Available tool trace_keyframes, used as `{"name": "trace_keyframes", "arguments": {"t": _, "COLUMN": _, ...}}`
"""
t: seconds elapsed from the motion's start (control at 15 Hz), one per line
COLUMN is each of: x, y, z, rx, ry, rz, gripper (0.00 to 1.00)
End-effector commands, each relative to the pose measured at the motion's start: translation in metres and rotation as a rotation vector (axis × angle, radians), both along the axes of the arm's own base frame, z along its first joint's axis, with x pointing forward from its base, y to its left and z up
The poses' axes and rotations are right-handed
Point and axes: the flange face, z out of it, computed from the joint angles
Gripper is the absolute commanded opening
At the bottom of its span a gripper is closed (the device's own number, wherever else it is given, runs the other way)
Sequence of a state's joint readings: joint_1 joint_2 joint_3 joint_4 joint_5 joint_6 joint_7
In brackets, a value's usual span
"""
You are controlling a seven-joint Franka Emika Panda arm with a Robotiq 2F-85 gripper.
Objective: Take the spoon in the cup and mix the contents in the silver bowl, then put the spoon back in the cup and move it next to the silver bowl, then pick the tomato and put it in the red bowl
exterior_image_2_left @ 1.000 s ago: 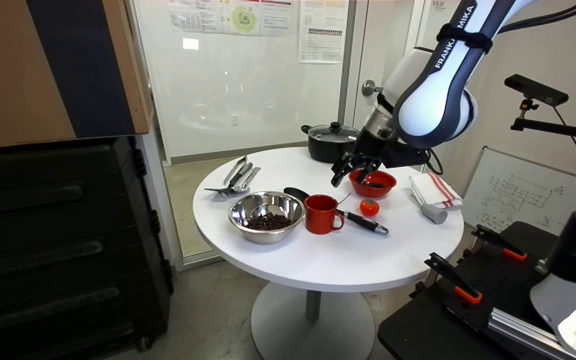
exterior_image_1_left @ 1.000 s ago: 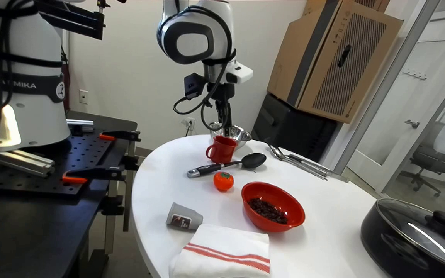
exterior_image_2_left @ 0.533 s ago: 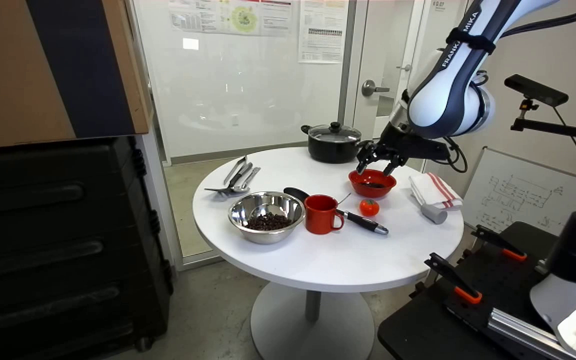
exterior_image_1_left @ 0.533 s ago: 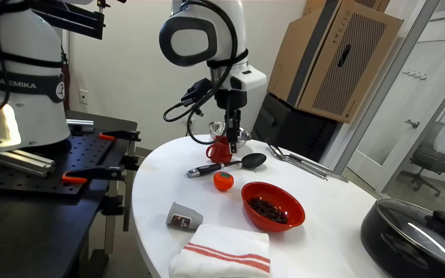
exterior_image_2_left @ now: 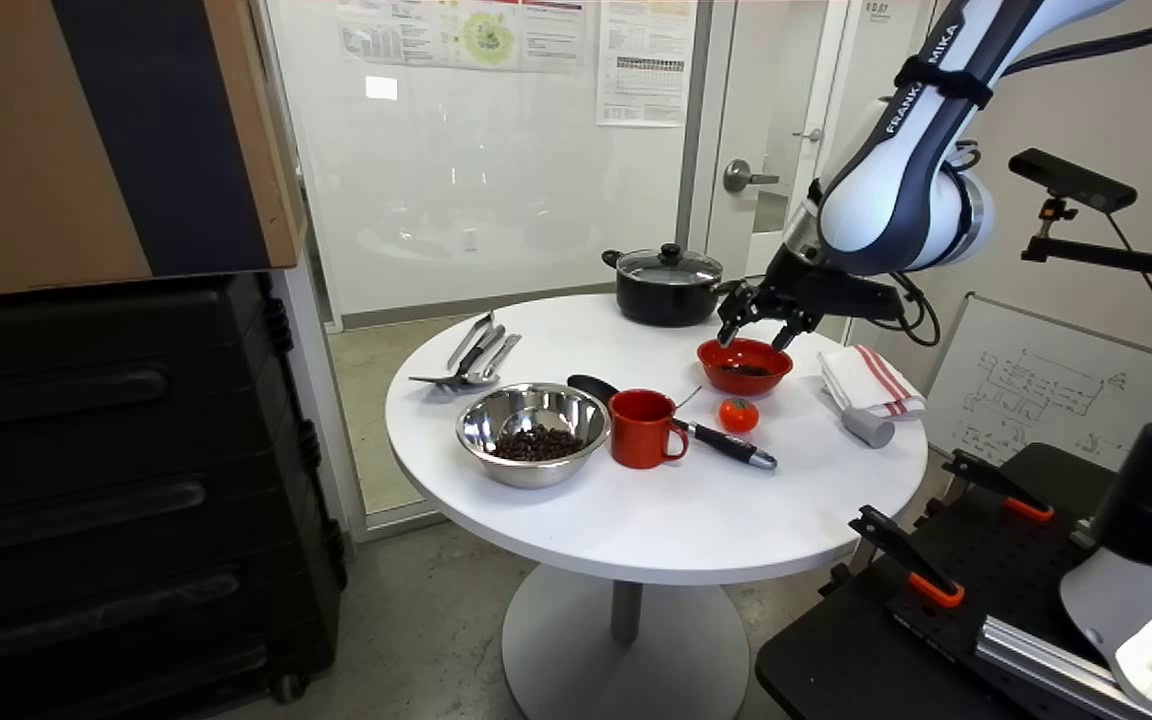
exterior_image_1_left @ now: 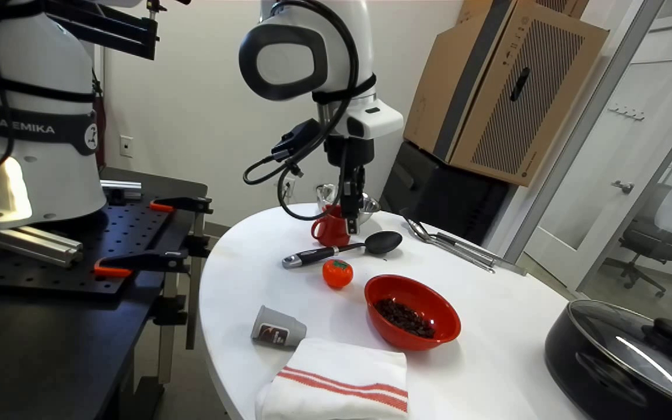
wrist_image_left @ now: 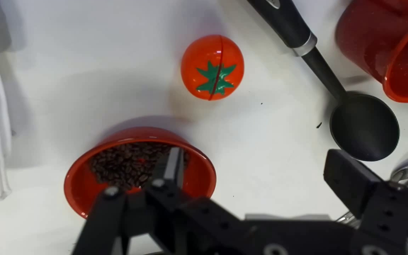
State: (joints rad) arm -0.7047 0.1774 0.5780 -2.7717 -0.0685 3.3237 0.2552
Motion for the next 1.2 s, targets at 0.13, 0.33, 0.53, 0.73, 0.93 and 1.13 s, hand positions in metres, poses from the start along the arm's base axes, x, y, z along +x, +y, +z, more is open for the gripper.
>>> {"name": "trace_keyframes", "arguments": {"t": 0.13, "x": -0.002, "y": -0.001, "z": -0.012, "rx": 0.048, "ry": 0.039, "rz": -0.098, "gripper": 1.0}}
{"name": "trace_keyframes", "arguments": {"t": 0.33, "x": -0.002, "y": -0.009, "z": -0.016, "rx": 0.066, "ry": 0.054, "rz": -0.183, "gripper": 1.0}}
{"name": "trace_keyframes", "arguments": {"t": 0.53, "x": -0.001, "y": -0.016, "z": -0.019, "rx": 0.069, "ry": 0.08, "rz": -0.244, "gripper": 1.0}}
{"name": "trace_keyframes", "arguments": {"t": 0.73, "x": 0.003, "y": -0.02, "z": -0.026, "rx": 0.071, "ry": 0.122, "rz": -0.277, "gripper": 1.0}}
{"name": "trace_keyframes", "arguments": {"t": 0.93, "x": 0.012, "y": -0.02, "z": -0.04, "rx": 0.069, "ry": 0.137, "rz": -0.304, "gripper": 1.0}}
{"name": "trace_keyframes", "arguments": {"t": 1.13, "x": 0.025, "y": -0.011, "z": -0.054, "rx": 0.08, "ry": 0.144, "rz": -0.319, "gripper": 1.0}}
